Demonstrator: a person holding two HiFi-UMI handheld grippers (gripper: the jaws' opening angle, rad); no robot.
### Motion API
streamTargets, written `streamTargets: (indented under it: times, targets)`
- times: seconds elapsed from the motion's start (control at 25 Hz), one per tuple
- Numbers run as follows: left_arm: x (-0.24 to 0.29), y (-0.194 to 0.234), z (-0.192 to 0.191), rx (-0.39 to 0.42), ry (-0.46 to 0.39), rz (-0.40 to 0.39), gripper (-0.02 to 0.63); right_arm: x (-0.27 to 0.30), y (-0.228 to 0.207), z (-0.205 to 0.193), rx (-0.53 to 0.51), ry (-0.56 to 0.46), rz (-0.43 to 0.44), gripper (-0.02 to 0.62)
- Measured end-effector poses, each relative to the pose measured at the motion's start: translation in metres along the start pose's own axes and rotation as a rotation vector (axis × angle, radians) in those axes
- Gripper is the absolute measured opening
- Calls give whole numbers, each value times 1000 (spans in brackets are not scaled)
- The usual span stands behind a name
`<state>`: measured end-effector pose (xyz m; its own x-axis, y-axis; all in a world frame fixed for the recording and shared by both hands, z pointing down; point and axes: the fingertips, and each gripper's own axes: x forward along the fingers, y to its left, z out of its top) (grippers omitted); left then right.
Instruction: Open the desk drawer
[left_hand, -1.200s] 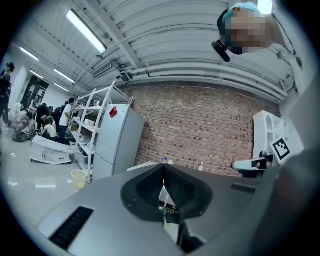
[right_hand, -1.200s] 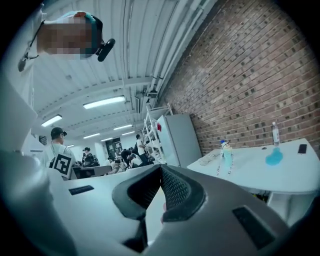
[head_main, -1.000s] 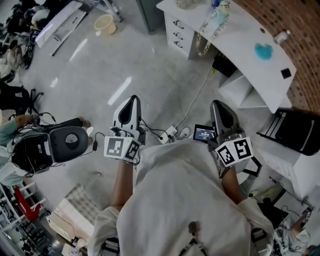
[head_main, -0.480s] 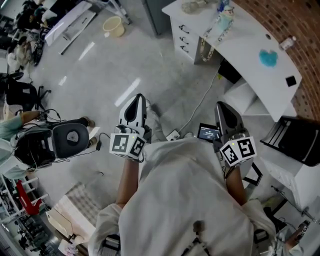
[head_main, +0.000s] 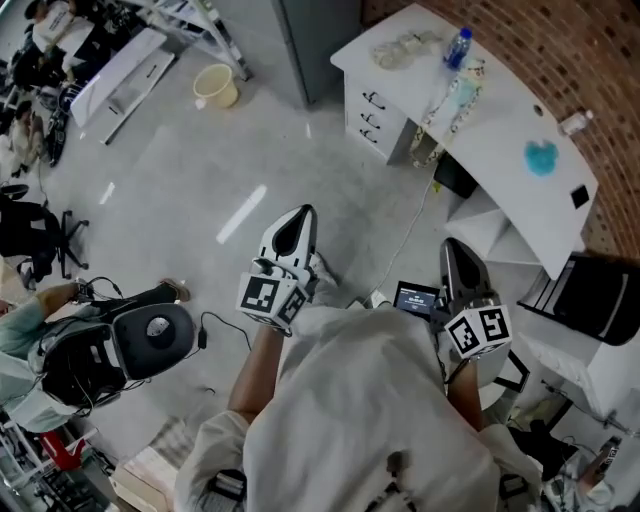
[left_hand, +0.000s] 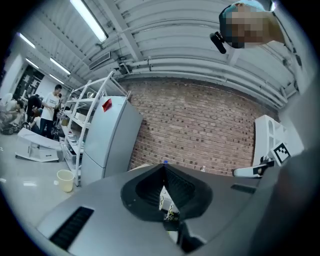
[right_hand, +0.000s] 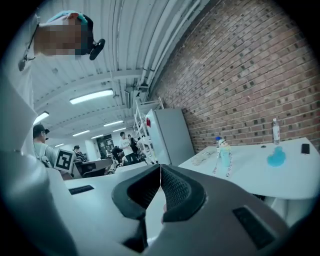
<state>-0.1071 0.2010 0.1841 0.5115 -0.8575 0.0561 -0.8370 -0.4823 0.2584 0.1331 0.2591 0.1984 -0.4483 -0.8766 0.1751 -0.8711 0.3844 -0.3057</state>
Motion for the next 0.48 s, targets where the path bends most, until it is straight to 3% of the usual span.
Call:
streamTargets:
  times: [0.28, 0.48]
  targets:
    - [11, 105, 18, -4, 44, -69, 6, 82, 38, 7, -2, 30, -112, 26]
    - [24, 153, 27, 55, 69, -135, 6, 113, 55, 1, -61, 65, -165, 26]
